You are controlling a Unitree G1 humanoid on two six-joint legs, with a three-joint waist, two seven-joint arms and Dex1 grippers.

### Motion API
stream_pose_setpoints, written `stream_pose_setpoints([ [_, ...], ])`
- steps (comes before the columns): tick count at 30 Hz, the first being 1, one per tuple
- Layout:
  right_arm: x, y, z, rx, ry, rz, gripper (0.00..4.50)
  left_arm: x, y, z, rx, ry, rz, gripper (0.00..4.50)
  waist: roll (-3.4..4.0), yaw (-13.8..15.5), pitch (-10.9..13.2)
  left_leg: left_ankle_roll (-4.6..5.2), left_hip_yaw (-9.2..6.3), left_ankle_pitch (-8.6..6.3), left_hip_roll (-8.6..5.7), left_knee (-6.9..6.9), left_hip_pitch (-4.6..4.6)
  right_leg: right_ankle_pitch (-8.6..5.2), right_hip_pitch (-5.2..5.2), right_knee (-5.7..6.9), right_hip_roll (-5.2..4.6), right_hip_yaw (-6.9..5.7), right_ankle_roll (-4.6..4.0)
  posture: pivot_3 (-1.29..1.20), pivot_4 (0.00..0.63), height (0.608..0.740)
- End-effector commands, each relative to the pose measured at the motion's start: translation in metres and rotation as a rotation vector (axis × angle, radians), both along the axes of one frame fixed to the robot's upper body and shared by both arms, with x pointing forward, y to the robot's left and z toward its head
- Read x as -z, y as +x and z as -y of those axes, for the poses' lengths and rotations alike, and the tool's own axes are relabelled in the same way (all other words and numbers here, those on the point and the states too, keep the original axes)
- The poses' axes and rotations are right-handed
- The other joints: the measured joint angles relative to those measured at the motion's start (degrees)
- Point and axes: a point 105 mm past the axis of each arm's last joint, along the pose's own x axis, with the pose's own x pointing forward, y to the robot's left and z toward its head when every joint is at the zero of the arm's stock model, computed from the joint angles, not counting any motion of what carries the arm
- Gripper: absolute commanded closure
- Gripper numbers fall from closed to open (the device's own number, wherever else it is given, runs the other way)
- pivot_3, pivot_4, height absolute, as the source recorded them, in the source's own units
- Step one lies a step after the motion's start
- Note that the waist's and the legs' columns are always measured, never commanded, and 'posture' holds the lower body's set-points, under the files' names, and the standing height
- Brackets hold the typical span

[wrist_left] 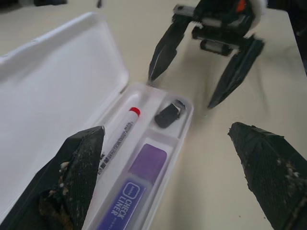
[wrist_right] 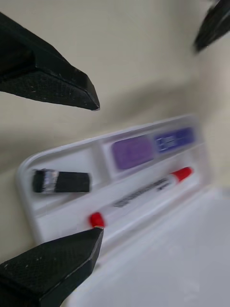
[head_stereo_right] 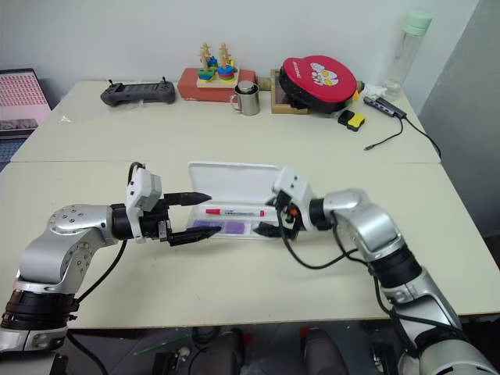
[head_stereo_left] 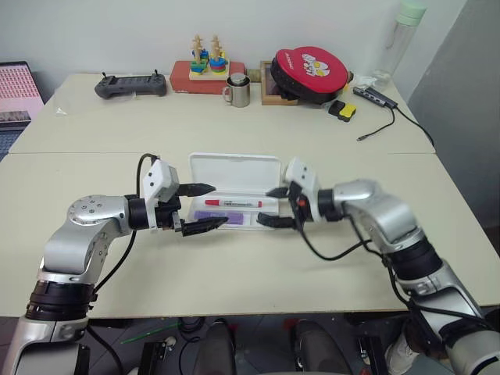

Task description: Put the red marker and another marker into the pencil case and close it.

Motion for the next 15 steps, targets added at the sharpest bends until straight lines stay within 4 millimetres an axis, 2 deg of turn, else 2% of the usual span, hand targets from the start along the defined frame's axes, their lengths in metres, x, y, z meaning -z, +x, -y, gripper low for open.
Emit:
stream_pose_setpoints([
  [1, -0.044, 0.027, -0.001, 0.102, 0.145, 0.056, 1.31, -0.024, 0.002, -0.013, -0.110, -0.072, 0.084, 0.00, 0.00, -0.2, 0.0, 0.00, 0.00, 0.00, 0.01, 0.00, 0.03, 0.00, 0.01, 0.01, 0.01, 0.00, 0.00, 0.00, 0.150, 0.740],
  [5, -0.055, 0.061, -0.005, 0.235, 0.143, 0.091, 2.16, -0.029, 0.000, -0.020, -0.173, -0.130, 0.097, 0.00, -0.01, -0.1, 0.0, 0.00, 0.02, 0.00, 0.00, 0.02, 0.11, 0.04, 0.06, 0.03, 0.00, 0.02, -0.01, 0.00, 0.150, 0.740],
  [7, -0.057, 0.078, -0.008, 0.313, 0.126, 0.118, 2.81, -0.035, -0.001, -0.023, -0.197, -0.170, 0.107, 0.00, -0.01, 0.0, 0.0, 0.00, 0.03, 0.00, 0.00, 0.02, 0.10, 0.11, 0.05, 0.01, 0.00, 0.03, -0.14, 0.00, 0.150, 0.740],
  [13, -0.071, 0.104, -0.018, 0.428, 0.110, 0.184, 4.12, -0.045, -0.005, -0.038, -0.271, -0.230, 0.133, 0.00, 0.00, 0.0, 0.0, -0.01, 0.05, 0.00, -0.01, -0.06, 0.01, 0.12, -0.04, -0.01, -0.01, 0.03, -0.18, 0.00, 0.150, 0.740],
  [15, -0.067, 0.106, -0.023, 0.417, 0.086, 0.184, 4.47, -0.047, -0.007, -0.041, -0.282, -0.247, 0.129, 0.00, 0.00, 0.0, 0.0, -0.01, 0.05, 0.00, -0.01, -0.12, 0.01, 0.11, -0.07, 0.00, -0.01, 0.02, -0.20, 0.00, 0.150, 0.740],
])
